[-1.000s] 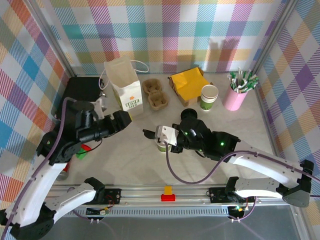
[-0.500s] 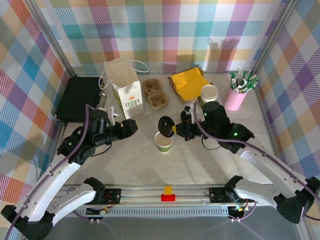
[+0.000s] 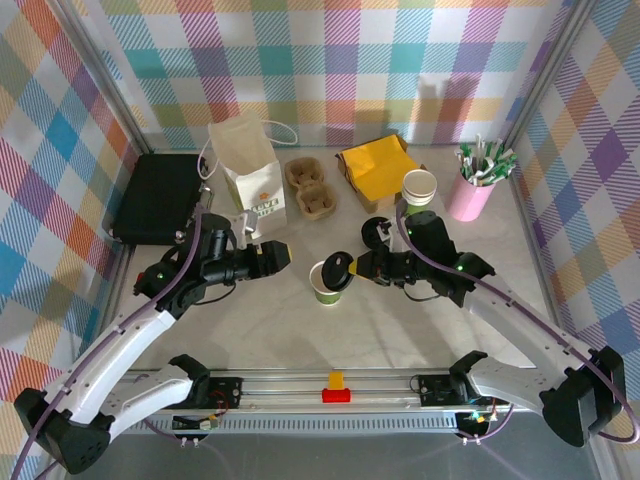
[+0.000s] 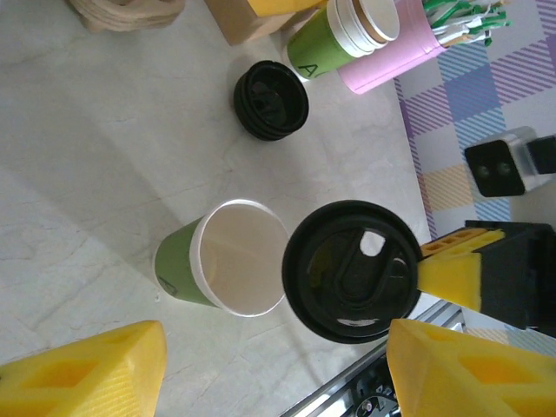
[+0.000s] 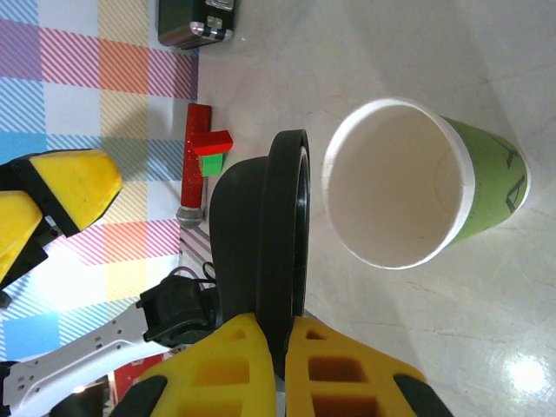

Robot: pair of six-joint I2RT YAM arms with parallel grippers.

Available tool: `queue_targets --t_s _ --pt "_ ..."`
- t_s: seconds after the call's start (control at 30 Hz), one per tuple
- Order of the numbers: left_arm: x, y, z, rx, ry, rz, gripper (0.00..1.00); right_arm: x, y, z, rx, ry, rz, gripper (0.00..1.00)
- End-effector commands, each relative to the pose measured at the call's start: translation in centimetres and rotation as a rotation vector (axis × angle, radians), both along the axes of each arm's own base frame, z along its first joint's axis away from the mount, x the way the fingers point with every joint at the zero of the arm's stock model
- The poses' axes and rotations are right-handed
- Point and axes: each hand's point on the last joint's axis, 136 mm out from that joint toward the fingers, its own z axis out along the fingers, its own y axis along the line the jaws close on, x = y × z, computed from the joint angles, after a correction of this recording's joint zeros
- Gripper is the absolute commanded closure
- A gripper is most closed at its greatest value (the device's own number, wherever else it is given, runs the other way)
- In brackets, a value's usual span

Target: Pack the takeout coffee

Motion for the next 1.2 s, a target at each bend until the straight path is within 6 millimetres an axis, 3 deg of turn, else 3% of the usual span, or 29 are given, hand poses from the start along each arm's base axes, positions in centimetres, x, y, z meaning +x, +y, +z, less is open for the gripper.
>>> queue_targets --t_s 0.0,0.3,0.67,0.97,1.17 --pt "0.2 -0.9 0.4 -0.019 -0.040 -0.056 0.32 0.3 0.6 0.1 0.046 0.026 0.001 1.00" --pt "0.8 -1.8 -1.6 -0.004 0.023 -0.075 0.33 1.3 0.7 -2.0 0.024 0.044 -0.020 1.00" --pt "1.2 -1.8 -1.7 -0.005 0.031 -0.059 0.34 1.7 1.2 -4.4 0.005 0.083 0.004 0.97" --pt "1.2 -1.9 -1.6 0.002 0.035 -0.062 0.35 1.9 0.7 -5.9 -0.054 0.099 -0.018 0.79" --pt "1.2 -1.6 -1.5 0.012 0.030 -0.053 0.35 2.0 0.7 -6.8 -0.069 0.118 -0.019 0.74"
